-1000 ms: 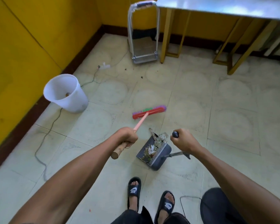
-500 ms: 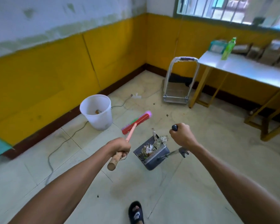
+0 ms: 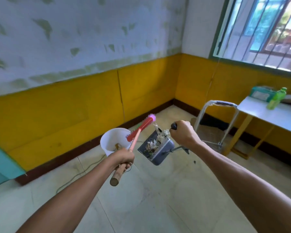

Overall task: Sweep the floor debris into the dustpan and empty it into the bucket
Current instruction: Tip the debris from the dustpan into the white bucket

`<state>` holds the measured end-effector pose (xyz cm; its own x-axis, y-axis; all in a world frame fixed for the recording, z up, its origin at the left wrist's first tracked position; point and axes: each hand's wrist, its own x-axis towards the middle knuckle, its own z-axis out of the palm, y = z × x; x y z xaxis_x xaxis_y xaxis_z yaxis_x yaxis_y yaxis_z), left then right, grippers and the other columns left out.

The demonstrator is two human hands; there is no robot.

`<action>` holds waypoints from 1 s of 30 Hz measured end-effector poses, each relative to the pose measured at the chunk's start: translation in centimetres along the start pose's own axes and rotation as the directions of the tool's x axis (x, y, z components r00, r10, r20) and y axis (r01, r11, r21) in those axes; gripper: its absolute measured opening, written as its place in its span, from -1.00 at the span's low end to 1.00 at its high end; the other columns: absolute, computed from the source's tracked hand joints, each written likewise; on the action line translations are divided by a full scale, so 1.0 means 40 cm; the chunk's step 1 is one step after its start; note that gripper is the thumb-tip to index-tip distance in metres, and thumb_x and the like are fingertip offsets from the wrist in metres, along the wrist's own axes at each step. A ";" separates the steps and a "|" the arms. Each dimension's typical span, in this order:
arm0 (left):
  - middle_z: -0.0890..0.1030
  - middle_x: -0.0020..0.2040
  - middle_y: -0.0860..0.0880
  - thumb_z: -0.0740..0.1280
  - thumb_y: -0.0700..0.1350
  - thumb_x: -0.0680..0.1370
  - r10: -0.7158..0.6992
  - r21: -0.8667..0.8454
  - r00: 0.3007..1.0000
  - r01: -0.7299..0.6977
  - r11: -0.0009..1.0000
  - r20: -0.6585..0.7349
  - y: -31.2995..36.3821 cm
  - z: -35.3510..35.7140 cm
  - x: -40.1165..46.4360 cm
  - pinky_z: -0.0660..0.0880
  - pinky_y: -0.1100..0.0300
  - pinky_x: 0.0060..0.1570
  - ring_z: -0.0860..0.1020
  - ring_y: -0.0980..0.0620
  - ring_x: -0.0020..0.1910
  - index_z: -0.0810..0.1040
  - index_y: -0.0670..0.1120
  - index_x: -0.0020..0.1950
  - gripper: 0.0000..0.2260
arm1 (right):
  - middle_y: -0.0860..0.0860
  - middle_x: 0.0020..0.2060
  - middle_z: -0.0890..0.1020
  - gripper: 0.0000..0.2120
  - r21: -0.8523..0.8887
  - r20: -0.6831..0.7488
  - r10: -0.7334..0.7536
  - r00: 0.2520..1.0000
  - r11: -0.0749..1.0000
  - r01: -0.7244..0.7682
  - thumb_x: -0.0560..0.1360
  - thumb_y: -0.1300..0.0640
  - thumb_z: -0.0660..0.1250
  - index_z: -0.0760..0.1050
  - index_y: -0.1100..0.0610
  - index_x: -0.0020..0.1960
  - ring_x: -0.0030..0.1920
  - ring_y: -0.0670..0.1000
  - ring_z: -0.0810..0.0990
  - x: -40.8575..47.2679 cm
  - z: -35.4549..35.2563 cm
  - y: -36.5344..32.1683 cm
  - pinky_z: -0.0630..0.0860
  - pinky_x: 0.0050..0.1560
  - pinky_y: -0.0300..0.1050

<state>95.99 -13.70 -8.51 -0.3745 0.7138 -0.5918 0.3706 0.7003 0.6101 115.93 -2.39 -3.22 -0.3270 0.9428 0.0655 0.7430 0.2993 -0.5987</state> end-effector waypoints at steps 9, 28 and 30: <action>0.43 -0.48 -0.06 0.16 -0.24 0.56 -0.094 -0.133 0.977 0.069 0.989 -0.191 0.130 -0.154 0.140 0.31 0.38 -0.67 0.34 0.12 -0.69 0.44 -0.21 -0.17 -0.86 | 0.01 -0.44 0.43 -0.70 -0.173 0.139 -0.265 0.954 0.942 0.287 0.50 0.14 0.23 0.31 0.10 -0.40 -0.45 0.06 0.41 0.356 0.018 -0.127 0.31 -0.48 -0.20; 0.51 -0.54 0.01 0.19 -0.20 0.48 -0.311 -0.332 0.904 0.209 0.920 -0.293 -0.040 -0.438 0.365 0.42 0.29 -0.47 0.45 0.09 -0.63 0.48 -0.17 0.02 -0.84 | 0.17 0.06 0.60 -0.90 -0.529 0.675 -0.504 0.539 0.178 0.830 0.62 0.15 0.10 0.32 0.08 -0.07 -0.22 0.10 0.34 0.685 0.288 -0.386 0.31 -0.34 -0.12; 0.53 -0.43 -0.01 0.19 -0.20 0.50 -0.314 -0.358 0.906 0.205 0.911 -0.282 -0.063 -0.443 0.392 0.42 0.32 -0.53 0.45 0.12 -0.61 0.45 -0.16 0.07 -0.83 | 0.16 -0.05 0.59 -0.90 -0.536 0.698 -0.486 0.526 0.134 0.834 0.61 0.17 0.11 0.35 0.16 -0.06 -0.23 0.11 0.35 0.721 0.330 -0.405 0.37 -0.37 -0.13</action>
<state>74.13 -4.42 -9.98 -0.6956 0.4244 -0.5797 -0.0429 0.7810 0.6231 86.75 18.00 -2.19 -0.9406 0.2482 -0.2316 0.1399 0.9050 0.4018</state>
